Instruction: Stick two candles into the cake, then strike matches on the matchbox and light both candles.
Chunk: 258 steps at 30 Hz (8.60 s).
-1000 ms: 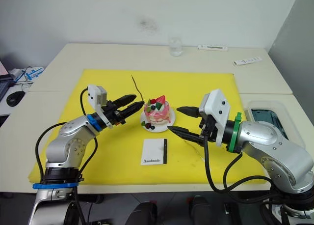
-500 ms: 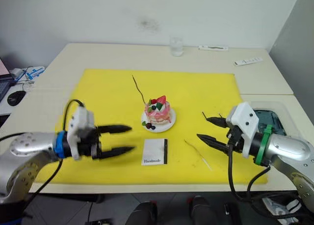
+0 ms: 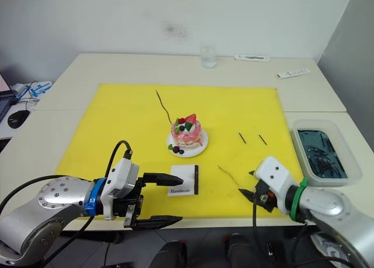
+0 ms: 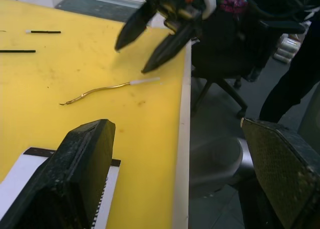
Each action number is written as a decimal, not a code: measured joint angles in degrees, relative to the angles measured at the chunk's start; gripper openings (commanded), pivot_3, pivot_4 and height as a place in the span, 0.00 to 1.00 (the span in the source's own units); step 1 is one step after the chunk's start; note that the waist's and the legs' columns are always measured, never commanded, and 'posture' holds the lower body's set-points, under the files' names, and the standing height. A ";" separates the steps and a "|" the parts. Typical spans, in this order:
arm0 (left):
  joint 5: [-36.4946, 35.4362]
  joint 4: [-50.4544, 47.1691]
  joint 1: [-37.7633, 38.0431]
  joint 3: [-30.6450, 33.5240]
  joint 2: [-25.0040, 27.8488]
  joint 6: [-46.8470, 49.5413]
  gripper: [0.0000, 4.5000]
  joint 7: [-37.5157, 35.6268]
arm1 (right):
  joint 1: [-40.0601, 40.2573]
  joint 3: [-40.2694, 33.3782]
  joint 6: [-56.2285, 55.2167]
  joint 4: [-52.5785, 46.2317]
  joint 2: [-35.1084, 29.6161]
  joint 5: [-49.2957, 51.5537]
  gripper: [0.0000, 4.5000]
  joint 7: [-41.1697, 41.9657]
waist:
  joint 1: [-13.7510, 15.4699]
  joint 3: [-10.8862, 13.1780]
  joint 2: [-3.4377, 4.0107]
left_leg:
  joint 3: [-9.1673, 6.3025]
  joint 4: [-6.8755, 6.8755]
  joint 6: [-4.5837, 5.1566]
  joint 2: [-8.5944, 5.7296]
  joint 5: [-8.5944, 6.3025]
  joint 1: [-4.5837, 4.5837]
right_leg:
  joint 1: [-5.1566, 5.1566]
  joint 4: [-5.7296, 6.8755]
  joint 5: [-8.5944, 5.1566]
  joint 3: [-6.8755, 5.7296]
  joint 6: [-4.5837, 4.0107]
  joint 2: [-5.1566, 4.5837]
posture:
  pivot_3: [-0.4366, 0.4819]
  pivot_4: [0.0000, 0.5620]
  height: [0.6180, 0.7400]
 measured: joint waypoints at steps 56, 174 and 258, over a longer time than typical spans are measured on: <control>-8.46 -0.64 -5.73 -2.41 -0.97 4.15 1.00 1.30 | 14.05 -21.75 -20.57 23.93 -3.85 -6.39 0.01 29.68 | -0.02 0.00 0.00 | 0.06 0.06 0.01 -0.02 0.00 0.40 | 0.36 0.00 0.01 0.06 0.03 0.01 | 0.48 0.27 1.00; 1.61 10.96 -8.71 6.88 -9.73 -0.88 1.00 18.63 | -32.05 2.70 -45.61 49.93 50.73 -12.90 0.01 1.53 | -0.62 0.11 0.09 | -0.02 -0.06 -0.01 0.03 0.01 0.29 | 0.08 0.15 0.34 0.05 0.20 0.09 | 0.48 0.27 1.00; 2.72 11.93 -8.06 5.70 -9.33 -1.03 1.00 17.19 | -29.63 6.23 -57.71 65.19 55.28 -18.37 0.01 1.09 | -1.29 0.12 0.10 | -0.02 -0.08 -0.01 0.05 0.00 0.32 | 0.07 0.16 0.28 0.06 0.11 0.10 | 0.48 0.27 1.00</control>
